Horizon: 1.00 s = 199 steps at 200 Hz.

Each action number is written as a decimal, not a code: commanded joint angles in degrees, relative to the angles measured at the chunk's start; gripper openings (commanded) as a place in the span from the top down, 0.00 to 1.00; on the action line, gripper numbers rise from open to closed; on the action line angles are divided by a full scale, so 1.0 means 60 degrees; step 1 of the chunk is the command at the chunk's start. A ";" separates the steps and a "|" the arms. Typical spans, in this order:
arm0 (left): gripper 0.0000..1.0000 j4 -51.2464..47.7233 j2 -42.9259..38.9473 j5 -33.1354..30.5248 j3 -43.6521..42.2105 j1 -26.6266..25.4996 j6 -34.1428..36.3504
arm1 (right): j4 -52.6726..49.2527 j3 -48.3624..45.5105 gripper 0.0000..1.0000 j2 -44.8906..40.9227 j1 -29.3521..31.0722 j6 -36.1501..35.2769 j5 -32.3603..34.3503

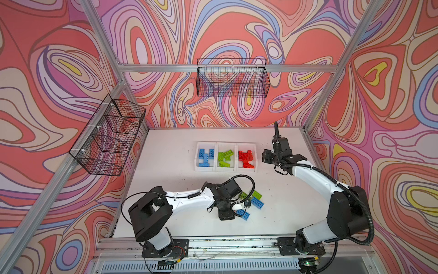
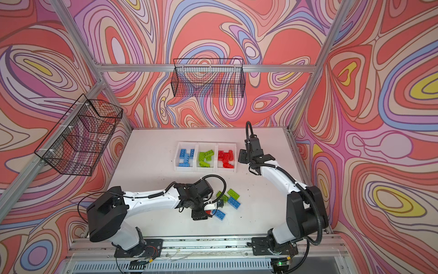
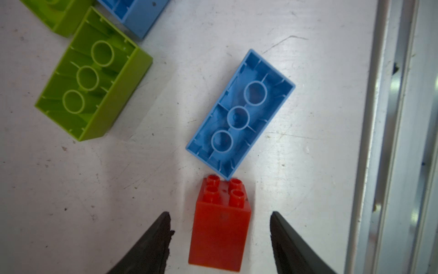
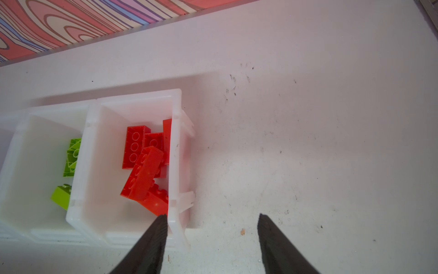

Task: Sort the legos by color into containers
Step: 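Grasp a red brick near the table edge with the left gripper, then drop the red brick into the red bin while right gripper lowers to a lime-green brick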

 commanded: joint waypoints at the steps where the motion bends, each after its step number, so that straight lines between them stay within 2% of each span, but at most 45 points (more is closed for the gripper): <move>1: 0.37 -0.0312 0.0251 -0.0231 0.0211 -0.0056 0.0327 | 0.0024 -0.0127 0.35 -0.0252 -0.0080 0.0025 0.0026; 28: 0.45 -0.0383 0.0484 -0.0280 0.0252 -0.0054 0.0327 | -0.0012 -0.0186 0.35 -0.0295 -0.0094 0.0009 0.0026; 62: 0.63 -0.0287 0.0431 -0.0494 0.0376 -0.0046 0.0231 | -0.0069 -0.0367 0.36 -0.0427 -0.0100 0.0041 0.0015; 93: 0.71 0.0192 -0.0043 -0.0623 0.0672 0.0015 0.0148 | -0.0093 -0.0523 0.36 -0.0561 -0.0108 0.0085 0.0006; 124: 0.73 0.0973 -0.0249 -0.0552 0.1156 0.0579 -0.0159 | -0.0100 -0.0761 0.36 -0.0784 -0.0099 0.0128 0.0041; 152: 0.73 0.1821 0.0109 -0.1083 0.1992 0.1294 -0.0739 | -0.0137 -0.1007 0.37 -0.1036 -0.0106 0.0200 -0.0013; 178: 0.73 0.2471 0.0905 -0.1061 0.3128 0.1969 -0.0844 | -0.0095 -0.1384 0.37 -0.1283 -0.0103 0.0345 -0.0317; 199: 0.70 0.2397 0.1995 -0.1602 0.4634 0.2338 -0.0702 | -0.0166 -0.1680 0.37 -0.1462 -0.0095 0.0390 -0.0511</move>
